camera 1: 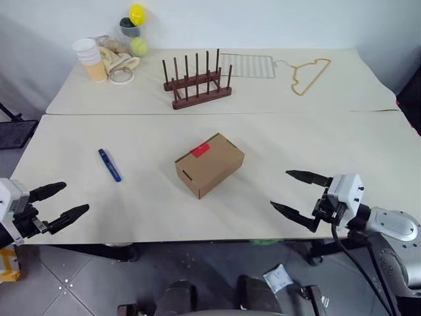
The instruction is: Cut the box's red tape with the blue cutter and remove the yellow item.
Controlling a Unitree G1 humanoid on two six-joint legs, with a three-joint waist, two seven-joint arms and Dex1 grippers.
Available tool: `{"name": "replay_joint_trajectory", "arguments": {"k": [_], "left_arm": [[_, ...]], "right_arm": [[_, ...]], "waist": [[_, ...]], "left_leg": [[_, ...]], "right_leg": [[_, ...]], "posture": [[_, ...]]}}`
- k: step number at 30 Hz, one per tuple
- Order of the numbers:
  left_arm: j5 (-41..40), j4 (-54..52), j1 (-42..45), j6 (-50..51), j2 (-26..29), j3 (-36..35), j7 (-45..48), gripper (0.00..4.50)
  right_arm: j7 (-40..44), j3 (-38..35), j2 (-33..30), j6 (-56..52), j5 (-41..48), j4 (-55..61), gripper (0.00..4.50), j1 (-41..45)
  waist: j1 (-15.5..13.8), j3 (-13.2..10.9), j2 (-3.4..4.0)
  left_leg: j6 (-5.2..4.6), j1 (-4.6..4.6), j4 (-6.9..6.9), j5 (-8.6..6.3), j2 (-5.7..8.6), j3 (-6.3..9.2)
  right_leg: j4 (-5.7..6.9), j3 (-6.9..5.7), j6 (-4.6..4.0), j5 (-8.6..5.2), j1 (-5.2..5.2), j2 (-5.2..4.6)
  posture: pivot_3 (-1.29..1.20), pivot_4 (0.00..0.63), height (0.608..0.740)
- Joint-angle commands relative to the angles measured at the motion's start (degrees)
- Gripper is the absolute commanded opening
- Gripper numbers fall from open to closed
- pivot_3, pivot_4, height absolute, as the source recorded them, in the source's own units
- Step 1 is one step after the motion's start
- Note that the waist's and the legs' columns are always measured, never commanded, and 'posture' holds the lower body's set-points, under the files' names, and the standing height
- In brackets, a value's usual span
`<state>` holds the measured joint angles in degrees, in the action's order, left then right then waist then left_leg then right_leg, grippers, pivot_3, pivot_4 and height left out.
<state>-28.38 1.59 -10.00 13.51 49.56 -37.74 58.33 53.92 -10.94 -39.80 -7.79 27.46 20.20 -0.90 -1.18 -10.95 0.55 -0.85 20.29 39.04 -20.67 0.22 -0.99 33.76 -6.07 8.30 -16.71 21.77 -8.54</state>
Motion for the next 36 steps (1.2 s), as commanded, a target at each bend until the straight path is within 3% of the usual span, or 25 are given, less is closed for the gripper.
{"name": "replay_joint_trajectory", "arguments": {"k": [1,8,11,17,22,24,29,32,36], "left_arm": [[0.21,-1.11,-0.48,0.30,0.95,0.03,0.33,4.47],[-2.98,-3.62,1.51,4.58,0.32,0.78,0.47,4.47],[-3.75,-4.58,2.97,6.31,-0.07,2.17,-0.07,3.94],[-1.35,-3.58,11.54,5.07,-0.96,9.37,-2.33,2.08],[4.92,2.37,24.15,3.05,-4.52,20.66,-5.50,0.48],[8.81,6.12,30.04,2.14,-6.82,26.17,-6.72,0.02],[15.64,15.84,41.10,-0.34,-11.66,33.68,-9.88,0.02],[18.04,23.08,49.73,0.22,-17.27,38.16,-10.58,0.02],[16.15,21.54,50.59,4.18,-19.64,42.54,-2.18,0.02]], "right_arm": [[-0.40,0.13,0.26,-0.25,0.48,1.20,4.50,0.73],[-1.13,0.07,-0.12,-1.73,1.02,1.45,4.50,1.66],[-1.57,0.91,-0.49,-3.06,0.45,1.48,3.93,2.43],[-2.33,3.89,-0.85,-5.43,-2.31,1.95,1.77,3.64],[-5.47,9.61,0.02,-7.10,-8.45,1.47,0.01,6.59],[-7.36,12.37,1.07,-9.23,-10.69,0.46,0.00,8.89],[-12.48,17.47,5.11,-12.92,-15.71,-3.19,0.00,14.64],[-16.34,21.61,9.63,-17.36,-19.55,-7.81,0.00,20.46],[-16.89,23.36,11.63,-16.78,-22.50,-13.95,0.00,27.43]], "waist": [[0.04,0.00,0.00],[0.00,0.00,0.00],[-0.09,0.00,0.00],[-0.19,0.00,0.00],[-0.15,0.01,-0.01],[-0.27,0.02,-0.03],[-0.04,0.11,-0.20],[0.01,0.12,-0.25],[0.69,0.13,-0.25]], "left_leg": [[0.00,0.00,0.00,0.00,0.00,-0.01],[0.00,0.00,0.00,0.00,0.01,-0.03],[-0.01,0.00,0.00,0.00,0.01,-0.03],[-0.01,0.01,0.03,0.00,0.02,-0.03],[-0.02,0.01,0.07,0.01,0.06,-0.14],[-0.03,0.04,0.11,0.03,0.19,-0.28],[-0.03,0.17,0.14,0.06,0.30,-0.88],[-0.03,0.35,0.21,0.07,0.29,-1.08],[-0.03,0.38,0.25,0.08,0.29,-1.12]], "right_leg": [[-0.01,0.00,0.00,0.00,0.00,0.00],[0.01,0.01,0.00,0.00,0.01,-0.01],[0.01,0.01,0.00,0.00,0.01,-0.01],[0.05,0.00,0.00,0.00,0.02,0.00],[0.12,0.01,0.01,0.00,0.08,0.00],[0.22,0.01,0.01,0.01,0.16,0.02],[0.35,-0.02,0.01,0.02,0.46,0.03],[0.50,-0.03,-0.01,0.04,0.74,0.02],[0.54,-0.04,0.00,0.05,0.79,0.01]], "posture": [[0.00,0.150,0.740],[0.00,0.150,0.740],[0.00,0.150,0.740],[0.00,0.150,0.740],[0.00,0.150,0.740],[0.00,0.150,0.740],[0.00,0.150,0.740],[0.00,0.150,0.740],[0.00,0.150,0.740]]}}
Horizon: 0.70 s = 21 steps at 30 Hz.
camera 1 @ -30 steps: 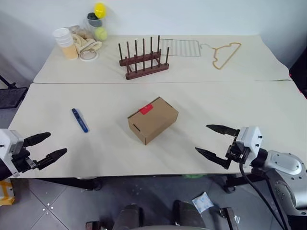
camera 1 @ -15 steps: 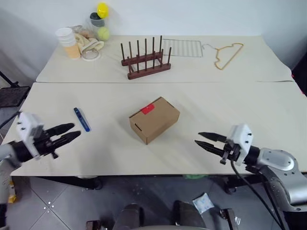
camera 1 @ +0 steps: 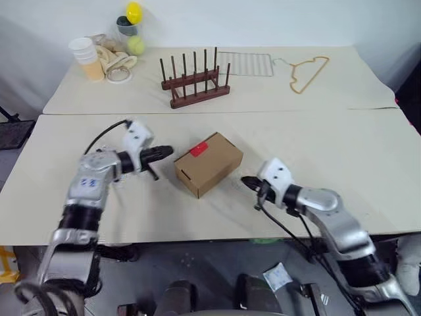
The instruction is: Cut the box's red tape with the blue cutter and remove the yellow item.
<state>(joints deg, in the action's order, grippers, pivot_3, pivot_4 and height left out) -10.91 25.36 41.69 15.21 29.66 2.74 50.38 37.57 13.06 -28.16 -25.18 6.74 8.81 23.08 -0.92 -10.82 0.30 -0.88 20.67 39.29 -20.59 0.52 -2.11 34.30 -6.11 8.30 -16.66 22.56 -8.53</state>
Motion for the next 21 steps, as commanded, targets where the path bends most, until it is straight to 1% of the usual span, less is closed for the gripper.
{"name": "replay_joint_trajectory", "arguments": {"k": [1,3,6,8,12,14,17,19,21], "left_arm": [[-2.17,-4.10,-2.09,3.20,0.43,2.65,7.84,0.02],[-3.52,-7.11,-3.61,6.04,0.79,3.22,10.33,0.02],[-5.54,-13.55,-7.82,10.31,2.05,5.00,14.36,0.02],[-6.55,-16.98,-9.97,10.96,1.63,5.43,15.14,0.02],[-7.80,-22.26,-12.52,11.22,-3.14,5.66,11.65,0.02],[-7.92,-24.33,-13.08,10.95,-3.63,5.16,11.32,0.02],[-12.32,-26.46,-11.65,12.34,-0.99,-0.84,12.21,0.02],[-14.69,-26.48,-10.76,13.41,0.95,-3.01,13.59,0.02],[-16.79,-23.76,-7.75,14.65,3.20,-5.23,15.42,0.02]], "right_arm": [[-0.22,-0.90,0.09,1.25,-1.84,-4.25,0.00,5.33],[0.17,-1.36,0.17,2.24,-2.12,-7.17,0.00,8.13],[3.16,-1.08,-0.12,5.55,-2.68,-13.95,0.00,13.62],[4.82,-0.77,-0.14,7.42,-3.01,-18.37,0.00,16.43],[4.63,-0.50,-0.30,16.90,-6.81,-33.23,0.00,23.38],[4.20,-0.81,-1.27,20.73,-8.44,-36.68,0.00,24.98],[6.94,-4.60,-5.34,20.35,-6.25,-32.33,0.00,23.68],[8.33,-5.98,-7.16,18.90,-5.08,-29.08,0.00,22.07],[10.95,-7.78,-9.95,15.32,-2.92,-22.89,0.00,18.00]], "waist": [[0.88,0.00,0.00],[1.44,0.00,0.00],[2.05,0.00,0.00],[2.50,0.00,0.00],[2.22,0.00,0.00],[2.25,0.00,0.00],[2.41,-0.02,0.03],[2.45,-0.02,0.03],[2.30,-0.02,0.03]], "left_leg": [[0.00,0.01,-0.02,0.00,0.00,-0.02],[0.00,0.04,-0.05,-0.01,-0.02,-0.04],[0.01,0.06,-0.08,-0.01,-0.12,0.01],[0.01,0.06,-0.05,0.00,-0.13,0.00],[0.00,0.09,0.08,0.00,-0.22,0.05],[0.00,0.24,0.24,0.00,-0.24,0.10],[0.00,0.52,0.35,-0.01,-0.27,0.19],[0.00,0.52,0.36,-0.01,-0.28,0.20],[0.00,0.51,0.36,-0.01,-0.27,0.18]], "right_leg": [[0.00,-0.01,0.01,0.00,0.03,0.00],[-0.01,-0.05,0.02,0.01,0.08,0.00],[0.00,-0.19,0.01,0.01,0.11,0.02],[0.03,-0.17,0.01,0.01,0.10,0.01],[0.07,-0.14,0.00,0.02,0.06,-0.07],[0.07,-0.15,0.01,0.02,0.08,-0.10],[0.07,-0.24,0.01,0.02,0.24,-0.08],[0.11,-0.27,0.01,0.02,0.25,-0.07],[0.12,-0.26,0.01,0.02,0.24,-0.08]], "posture": [[0.00,0.150,0.740],[0.00,0.150,0.740],[0.00,0.150,0.740],[0.00,0.150,0.740],[0.00,0.150,0.740],[0.00,0.150,0.740],[0.00,0.150,0.740],[0.00,0.150,0.740],[0.00,0.150,0.740]]}}
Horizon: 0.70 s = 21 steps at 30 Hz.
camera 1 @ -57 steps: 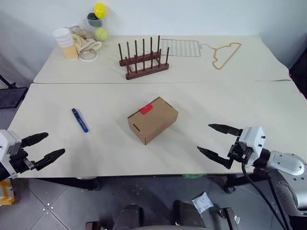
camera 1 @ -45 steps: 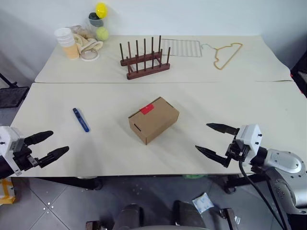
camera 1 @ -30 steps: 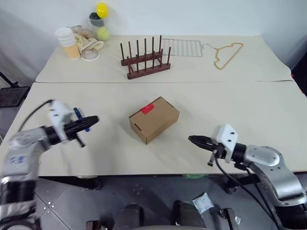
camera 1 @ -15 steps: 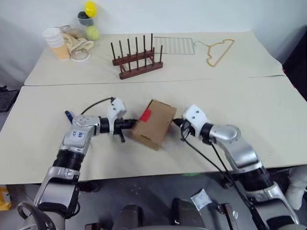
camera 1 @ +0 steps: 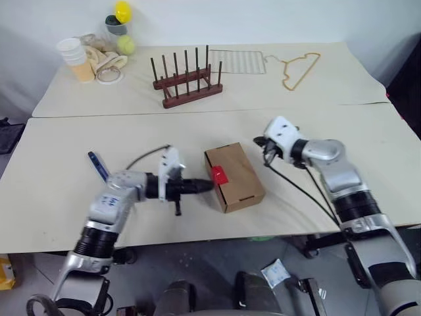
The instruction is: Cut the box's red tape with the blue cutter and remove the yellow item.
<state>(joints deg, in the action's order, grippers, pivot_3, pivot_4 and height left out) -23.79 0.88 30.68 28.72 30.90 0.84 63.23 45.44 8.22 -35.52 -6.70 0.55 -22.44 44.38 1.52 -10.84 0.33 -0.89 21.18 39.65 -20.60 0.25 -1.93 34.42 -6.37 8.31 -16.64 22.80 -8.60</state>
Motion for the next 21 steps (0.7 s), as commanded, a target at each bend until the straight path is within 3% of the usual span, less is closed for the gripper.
{"name": "replay_joint_trajectory", "arguments": {"k": [1,4,7,11,16,21], "left_arm": [[-3.49,5.06,6.74,0.08,2.53,-4.35,2.49,0.02],[1.22,18.70,15.96,-5.76,1.73,-3.89,-0.37,0.02],[9.14,37.45,26.84,-16.81,-3.93,-0.51,-7.21,0.02],[14.87,52.62,34.08,-25.69,-10.11,2.11,-9.70,0.02],[18.06,61.95,37.37,-30.31,-15.47,3.44,-8.29,0.02],[19.13,63.01,36.71,-30.08,-17.04,4.16,-2.69,0.02]], "right_arm": [[5.09,-3.98,-4.78,-6.13,4.92,13.51,0.00,-7.15],[8.80,-5.64,-9.26,-14.29,8.63,25.88,0.00,-16.68],[11.75,-6.47,-13.02,-24.96,13.86,37.44,0.00,-26.14],[11.02,-6.54,-13.87,-32.50,17.27,44.87,0.00,-30.61],[6.46,-5.15,-10.27,-37.39,19.17,49.07,0.00,-31.20],[1.43,-4.43,-7.31,-40.53,18.50,49.74,0.00,-28.77]], "waist": [[-0.34,0.00,0.00],[-1.70,0.00,-0.01],[-3.20,0.00,-0.02],[-3.70,-0.01,-0.07],[-2.72,-0.05,-0.13],[-2.87,-0.05,-0.14]], "left_leg": [[0.00,0.00,0.02,0.00,0.00,0.01],[-0.01,0.05,0.21,-0.02,0.11,0.04],[-0.07,0.06,0.35,-0.07,0.21,-0.04],[-0.25,0.08,0.44,-0.13,0.34,-0.12],[-0.27,0.10,0.32,-0.15,0.28,-0.19],[-0.27,0.13,0.37,-0.15,0.28,-0.23]], "right_leg": [[0.01,-0.01,0.00,0.00,-0.01,0.00],[0.04,-0.10,0.00,0.00,-0.07,0.04],[0.02,-0.10,0.02,0.04,-0.12,0.04],[-0.17,-0.03,0.17,0.20,-0.22,0.00],[-0.28,-0.05,0.17,0.23,-0.13,0.04],[-0.24,-0.04,0.17,0.23,-0.08,0.03]], "posture": [[0.00,0.150,0.740],[0.00,0.150,0.740],[0.00,0.150,0.740],[0.00,0.150,0.740],[0.00,0.150,0.740],[0.00,0.150,0.740]]}}
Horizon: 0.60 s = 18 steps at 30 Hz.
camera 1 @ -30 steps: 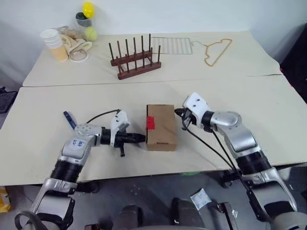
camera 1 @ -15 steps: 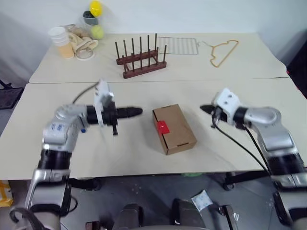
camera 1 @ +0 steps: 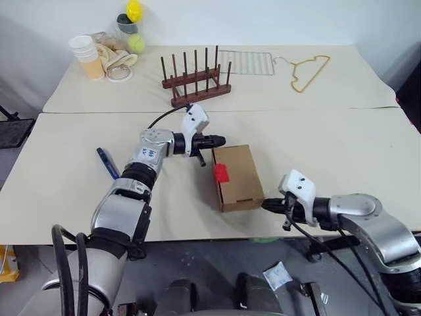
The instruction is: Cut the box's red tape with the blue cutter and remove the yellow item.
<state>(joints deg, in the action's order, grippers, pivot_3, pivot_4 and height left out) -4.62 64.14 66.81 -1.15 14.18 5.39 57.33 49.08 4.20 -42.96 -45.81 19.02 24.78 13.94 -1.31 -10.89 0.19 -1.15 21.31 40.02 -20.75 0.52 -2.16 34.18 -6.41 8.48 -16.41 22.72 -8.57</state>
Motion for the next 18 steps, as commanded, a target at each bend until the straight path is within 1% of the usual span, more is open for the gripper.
{"name": "replay_joint_trajectory", "arguments": {"k": [1,3,7,9,11,15,18], "left_arm": [[-0.09,-0.42,0.39,0.32,-0.37,-0.53,3.78,0.02],[0.26,-1.29,-0.43,0.65,-0.05,-0.28,5.16,0.02],[0.42,-3.21,-2.24,0.96,1.04,-0.55,6.34,0.02],[0.29,-4.14,-3.22,1.17,1.69,-0.77,6.65,0.02],[0.24,-4.96,-3.96,1.32,2.14,-0.86,6.85,0.02],[-0.06,-6.01,-4.50,2.26,2.21,-1.23,6.57,0.02],[-0.19,-6.40,-4.64,2.68,2.03,-1.57,6.33,0.02]], "right_arm": [[-2.43,-0.51,-0.06,-2.27,0.34,2.81,0.00,1.83],[-1.41,-1.23,-2.54,-3.57,0.96,3.98,0.00,0.97],[3.32,-5.34,-10.91,-4.06,2.60,6.10,0.00,-3.64],[7.21,-8.77,-14.17,-3.86,5.58,7.70,0.00,-6.90],[10.08,-10.30,-16.00,-3.65,8.22,9.05,0.00,-9.06],[12.61,-10.41,-17.11,-4.46,12.14,11.90,0.00,-11.75],[9.42,-5.88,-13.23,-5.26,13.03,12.89,0.00,-9.47]], "waist": [[-0.05,0.00,0.00],[-0.35,0.00,0.00],[-0.53,0.00,-0.01],[-0.49,-0.02,-0.04],[-0.33,-0.03,-0.06],[-0.26,-0.04,-0.09],[-0.25,-0.03,-0.11]], "left_leg": [[0.00,0.01,0.02,0.00,0.00,0.00],[0.00,0.02,0.04,0.00,0.00,0.03],[-0.07,0.05,0.04,-0.04,0.03,0.04],[-0.10,0.08,0.04,-0.06,0.04,0.02],[-0.10,0.08,0.04,-0.06,0.01,0.03],[-0.10,0.02,0.10,-0.05,-0.03,0.03],[-0.09,0.01,0.11,-0.05,-0.04,0.04]], "right_leg": [[0.00,0.00,0.00,0.00,0.00,0.00],[0.01,0.00,0.00,0.00,-0.01,0.00],[-0.03,-0.02,0.04,0.02,-0.01,-0.03],[-0.08,-0.02,0.05,0.03,-0.01,-0.04],[-0.07,-0.03,0.05,0.03,-0.01,-0.02],[-0.04,-0.03,0.02,0.05,-0.07,-0.02],[-0.03,-0.03,0.01,0.06,-0.08,-0.02]], "posture": [[0.00,0.150,0.740],[0.00,0.150,0.740],[0.00,0.150,0.740],[0.00,0.150,0.740],[0.00,0.150,0.740],[0.00,0.150,0.740],[0.00,0.150,0.740]]}}
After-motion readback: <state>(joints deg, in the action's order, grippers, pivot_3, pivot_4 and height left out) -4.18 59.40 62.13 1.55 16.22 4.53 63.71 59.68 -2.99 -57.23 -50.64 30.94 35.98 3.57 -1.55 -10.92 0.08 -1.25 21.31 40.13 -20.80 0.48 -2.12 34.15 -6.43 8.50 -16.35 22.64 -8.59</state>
